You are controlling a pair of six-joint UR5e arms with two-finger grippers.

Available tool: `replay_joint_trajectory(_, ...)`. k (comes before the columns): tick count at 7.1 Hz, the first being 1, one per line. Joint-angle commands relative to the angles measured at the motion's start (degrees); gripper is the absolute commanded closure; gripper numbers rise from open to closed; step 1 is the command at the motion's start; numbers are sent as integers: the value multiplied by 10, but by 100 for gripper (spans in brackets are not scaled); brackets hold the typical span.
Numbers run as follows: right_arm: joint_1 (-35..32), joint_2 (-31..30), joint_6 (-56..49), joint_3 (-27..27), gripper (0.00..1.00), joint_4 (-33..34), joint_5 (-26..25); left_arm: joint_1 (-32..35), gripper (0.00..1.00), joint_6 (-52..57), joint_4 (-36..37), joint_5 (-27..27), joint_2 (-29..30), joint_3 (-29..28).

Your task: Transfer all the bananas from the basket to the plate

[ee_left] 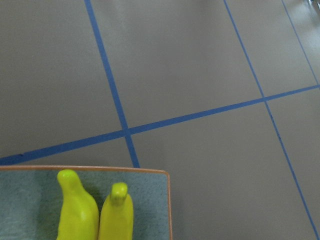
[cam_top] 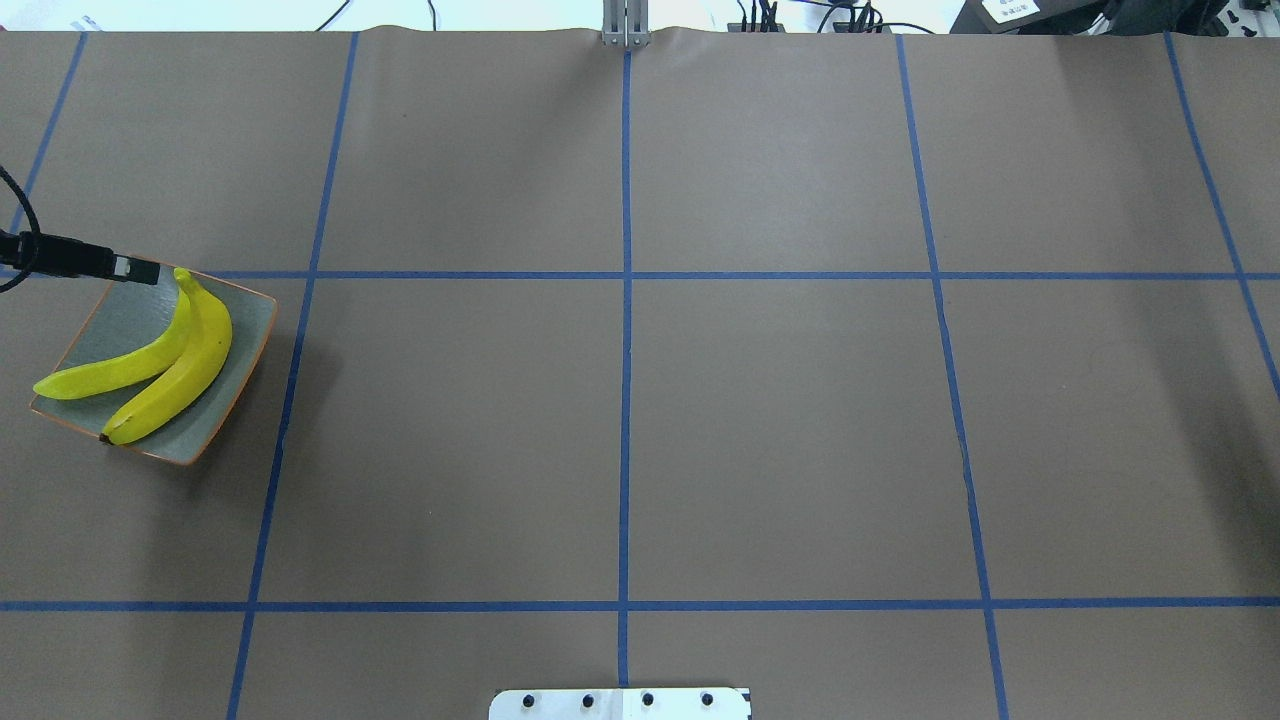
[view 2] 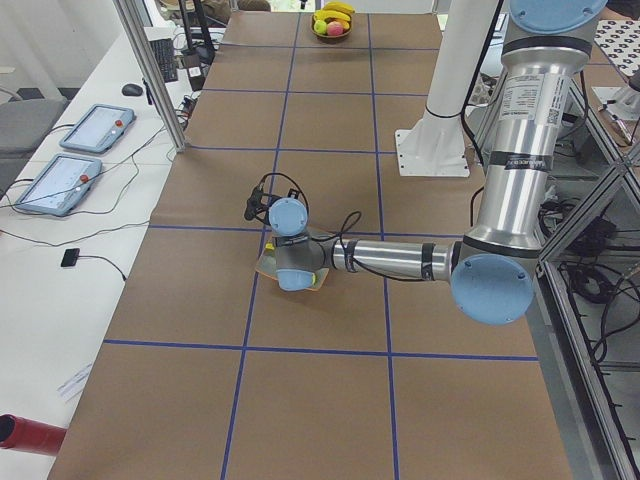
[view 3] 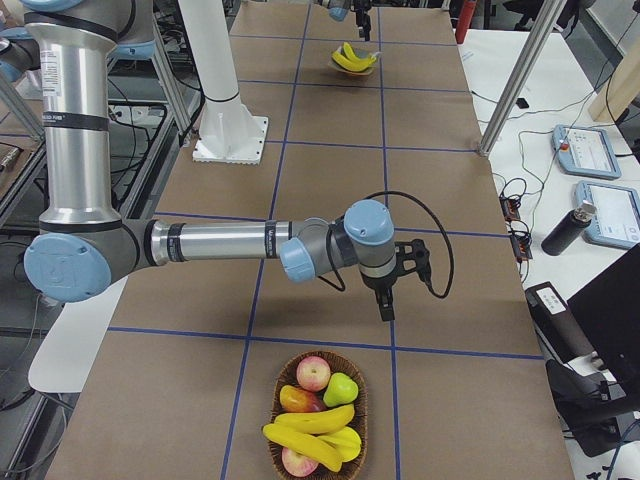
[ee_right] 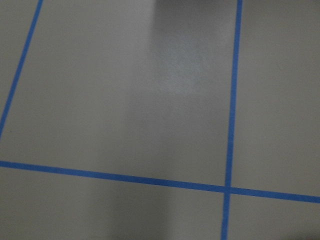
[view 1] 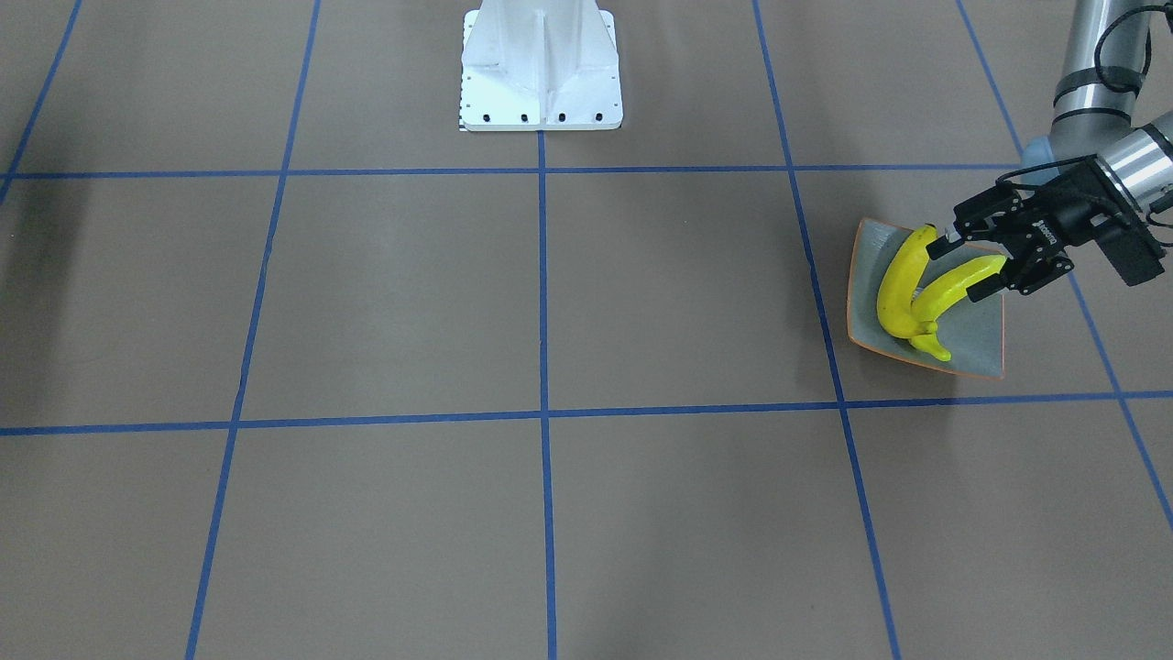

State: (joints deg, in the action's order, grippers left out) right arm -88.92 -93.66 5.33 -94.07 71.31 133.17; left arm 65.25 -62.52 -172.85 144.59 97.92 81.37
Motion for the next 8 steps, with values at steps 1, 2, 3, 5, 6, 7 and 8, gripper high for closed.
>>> replay_joint_trajectory(1, -68, -58, -147, 47, 0, 0, 1, 0, 0, -3, 5, -4, 16, 3)
replay_joint_trajectory(2, -115, -56, -220, 99, 0, 1, 1, 0, 0, -3, 5, -4, 19, 4)
replay_joint_trajectory(3, -155, -50, -271, 144, 0, 1, 0, 0, 0, -3, 5, -4, 24, 4)
replay_joint_trajectory(5, -172, -47, -270, 214, 0, 0, -3, 1, 0, -3, 4, -4, 25, 5)
replay_joint_trajectory(6, -175, -47, -237, 229, 3, 0, -3, 1, 0, -2, 4, -4, 24, 8)
replay_joint_trajectory(7, -175, -48, -191, 231, 3, -2, -5, 2, 0, -2, 3, -4, 20, 17)
replay_joint_trajectory(8, -175, -49, -187, 234, 3, -2, -11, 3, 0, -2, 3, -4, 17, 26)
